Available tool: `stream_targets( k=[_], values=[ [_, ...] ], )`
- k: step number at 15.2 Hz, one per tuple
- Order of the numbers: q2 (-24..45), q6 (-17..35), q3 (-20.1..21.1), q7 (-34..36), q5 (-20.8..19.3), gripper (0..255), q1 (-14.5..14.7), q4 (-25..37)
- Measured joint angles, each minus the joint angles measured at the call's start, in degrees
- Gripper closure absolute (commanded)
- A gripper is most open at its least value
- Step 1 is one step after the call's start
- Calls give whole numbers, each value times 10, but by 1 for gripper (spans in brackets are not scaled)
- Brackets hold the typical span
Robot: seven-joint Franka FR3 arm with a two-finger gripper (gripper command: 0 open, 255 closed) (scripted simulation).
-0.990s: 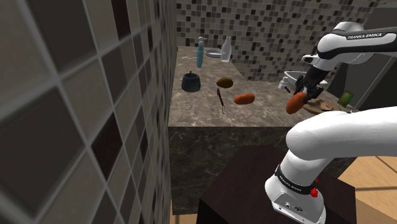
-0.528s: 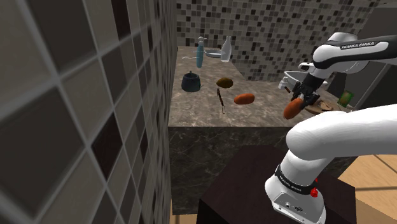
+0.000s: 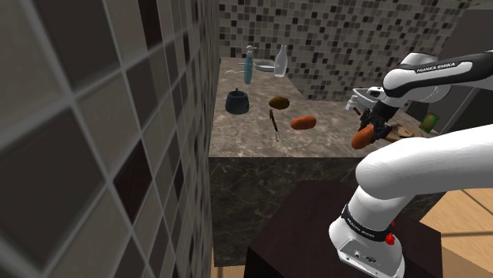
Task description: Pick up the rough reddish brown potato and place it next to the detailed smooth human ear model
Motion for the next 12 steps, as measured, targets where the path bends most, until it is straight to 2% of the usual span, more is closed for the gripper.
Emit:
stream_targets(
  k=[6,7,12],
  values=[
    [5,9,-5,1,-2,255,3,-3],
    [6,9,-5,1,-2,0,4,-3],
    [7,7,-7,0,-1,0,4,-6]
  ],
)
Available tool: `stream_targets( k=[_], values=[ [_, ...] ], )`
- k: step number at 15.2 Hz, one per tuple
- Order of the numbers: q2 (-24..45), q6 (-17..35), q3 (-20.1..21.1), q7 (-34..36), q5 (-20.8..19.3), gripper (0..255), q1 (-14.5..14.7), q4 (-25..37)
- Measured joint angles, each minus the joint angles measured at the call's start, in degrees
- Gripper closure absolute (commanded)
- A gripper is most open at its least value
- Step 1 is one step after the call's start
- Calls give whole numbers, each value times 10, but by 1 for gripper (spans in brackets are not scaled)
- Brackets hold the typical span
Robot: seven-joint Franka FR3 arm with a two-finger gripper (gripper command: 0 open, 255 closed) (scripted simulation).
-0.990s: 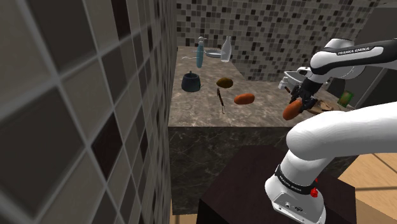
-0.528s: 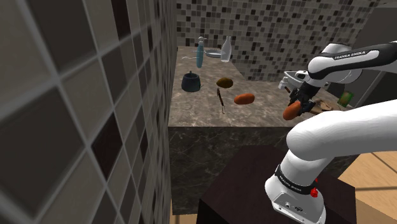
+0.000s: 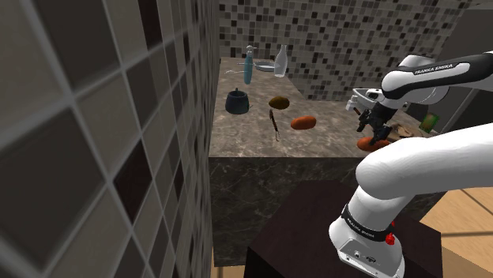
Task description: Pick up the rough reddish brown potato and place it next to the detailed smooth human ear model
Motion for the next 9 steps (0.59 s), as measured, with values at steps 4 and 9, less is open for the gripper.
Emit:
stream_targets(
  k=[4,9],
  values=[
    [-23,-44,30,-2,14,0,-10,20],
    [-43,-87,56,-5,27,0,-20,39]
  ],
)
